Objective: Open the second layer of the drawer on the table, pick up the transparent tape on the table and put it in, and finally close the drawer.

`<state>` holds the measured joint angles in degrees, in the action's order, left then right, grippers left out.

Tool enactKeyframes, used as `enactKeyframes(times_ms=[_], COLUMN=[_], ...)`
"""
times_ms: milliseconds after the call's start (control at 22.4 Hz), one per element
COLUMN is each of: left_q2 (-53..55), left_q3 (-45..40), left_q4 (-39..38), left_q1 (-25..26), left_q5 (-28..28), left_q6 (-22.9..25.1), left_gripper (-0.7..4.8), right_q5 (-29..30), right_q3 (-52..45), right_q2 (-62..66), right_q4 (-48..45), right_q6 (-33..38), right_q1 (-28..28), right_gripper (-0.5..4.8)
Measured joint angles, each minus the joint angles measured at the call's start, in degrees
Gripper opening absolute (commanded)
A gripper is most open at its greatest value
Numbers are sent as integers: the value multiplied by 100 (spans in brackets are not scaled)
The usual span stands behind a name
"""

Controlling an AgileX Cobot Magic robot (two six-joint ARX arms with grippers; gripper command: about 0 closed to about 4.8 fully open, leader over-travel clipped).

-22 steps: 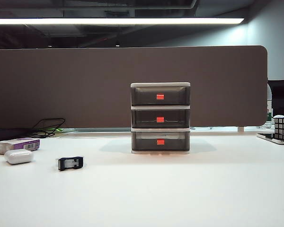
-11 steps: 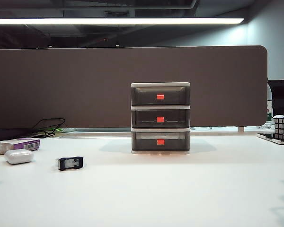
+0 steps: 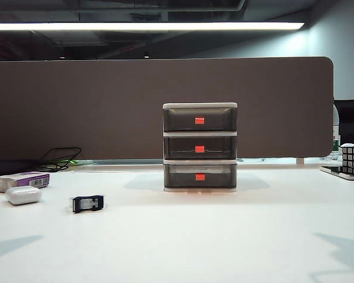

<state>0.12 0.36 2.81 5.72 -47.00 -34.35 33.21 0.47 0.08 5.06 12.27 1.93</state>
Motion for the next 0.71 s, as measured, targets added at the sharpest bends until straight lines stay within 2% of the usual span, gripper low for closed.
enactKeyframes(times_ms=[178, 445, 579, 624, 713], left_q2=[0, 0, 0, 0, 15], left_q3=[-2, 0, 0, 0, 0], left_q4=[39, 90, 90, 103, 151], left_q1=[2, -7, -660, -1161, -1808], left_q5=[581, 625, 789, 1224, 1821], left_q6=[-254, -275, -131, 13, 168], left_gripper=[-5, -5, -5, -5, -5], right_q5=[0, 297, 496, 498, 470], right_q3=[0, 0, 0, 0, 0], right_q2=[0, 0, 0, 0, 0], right_q4=[0, 0, -44, -140, -310], right_q6=[2, 260, 461, 522, 564], right_q1=[-2, -4, -98, -201, -367], right_gripper=[-5, -5, -5, -5, -5])
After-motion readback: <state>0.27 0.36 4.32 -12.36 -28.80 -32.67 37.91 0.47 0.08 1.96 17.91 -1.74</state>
